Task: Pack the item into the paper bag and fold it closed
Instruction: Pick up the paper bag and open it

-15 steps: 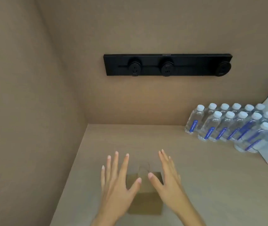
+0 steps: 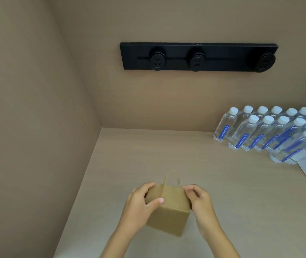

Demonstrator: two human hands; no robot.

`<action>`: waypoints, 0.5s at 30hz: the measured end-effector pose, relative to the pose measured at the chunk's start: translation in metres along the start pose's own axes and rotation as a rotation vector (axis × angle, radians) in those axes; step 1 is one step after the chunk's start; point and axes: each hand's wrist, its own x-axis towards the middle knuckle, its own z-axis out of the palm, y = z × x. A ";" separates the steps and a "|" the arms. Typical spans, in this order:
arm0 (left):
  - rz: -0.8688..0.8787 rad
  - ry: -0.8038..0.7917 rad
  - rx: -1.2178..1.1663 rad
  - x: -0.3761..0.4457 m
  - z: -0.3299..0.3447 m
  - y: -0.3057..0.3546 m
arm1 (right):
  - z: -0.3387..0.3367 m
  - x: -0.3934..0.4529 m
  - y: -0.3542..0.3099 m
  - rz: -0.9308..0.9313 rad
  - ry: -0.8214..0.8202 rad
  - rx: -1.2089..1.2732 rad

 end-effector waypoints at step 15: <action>0.003 0.037 -0.005 -0.012 0.004 0.036 | -0.010 -0.033 -0.006 0.185 -0.322 0.570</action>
